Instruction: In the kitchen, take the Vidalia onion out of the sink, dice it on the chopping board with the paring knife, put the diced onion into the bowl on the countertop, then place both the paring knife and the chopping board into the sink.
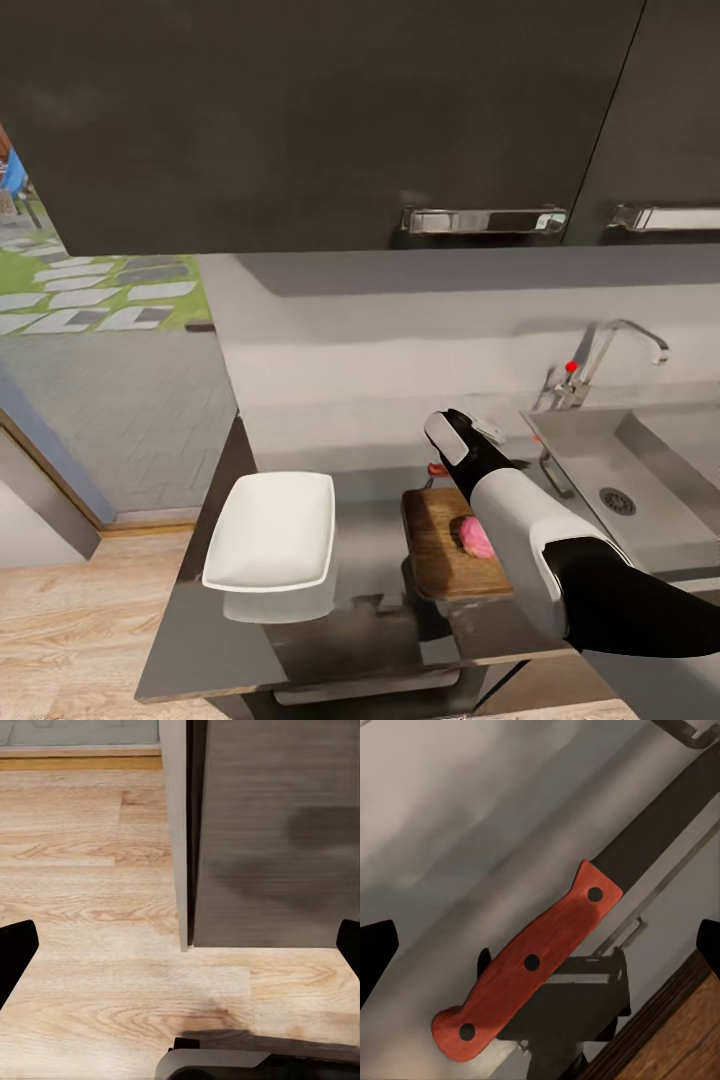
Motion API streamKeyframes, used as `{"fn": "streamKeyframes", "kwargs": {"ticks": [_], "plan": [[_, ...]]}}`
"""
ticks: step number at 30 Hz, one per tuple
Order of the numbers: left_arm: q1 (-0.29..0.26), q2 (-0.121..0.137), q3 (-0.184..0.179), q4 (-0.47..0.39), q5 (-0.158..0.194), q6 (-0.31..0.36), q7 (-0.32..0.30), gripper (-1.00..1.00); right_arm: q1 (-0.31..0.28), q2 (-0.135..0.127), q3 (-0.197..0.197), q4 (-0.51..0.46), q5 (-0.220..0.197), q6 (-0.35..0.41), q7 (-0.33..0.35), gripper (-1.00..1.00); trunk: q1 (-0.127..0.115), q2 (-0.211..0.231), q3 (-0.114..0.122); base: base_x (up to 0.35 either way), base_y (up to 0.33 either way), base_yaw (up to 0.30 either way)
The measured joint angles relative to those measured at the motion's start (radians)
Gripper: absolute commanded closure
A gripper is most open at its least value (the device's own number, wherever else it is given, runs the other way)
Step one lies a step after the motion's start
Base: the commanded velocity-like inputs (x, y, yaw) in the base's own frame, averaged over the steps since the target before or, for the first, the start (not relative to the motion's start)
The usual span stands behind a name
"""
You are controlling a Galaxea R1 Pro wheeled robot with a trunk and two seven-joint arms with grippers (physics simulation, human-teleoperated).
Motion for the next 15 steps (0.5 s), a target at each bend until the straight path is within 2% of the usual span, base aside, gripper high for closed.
{"fn": "streamKeyframes", "kwargs": {"ticks": [15], "plan": [[0.0,0.0,0.0,0.0,0.0,0.0,0.0,-1.0,0.0,0.003,0.001,0.001,0.0,0.0,0.0,-1.0,0.0,0.0,-0.024,0.0,-0.001,0.0]]}}
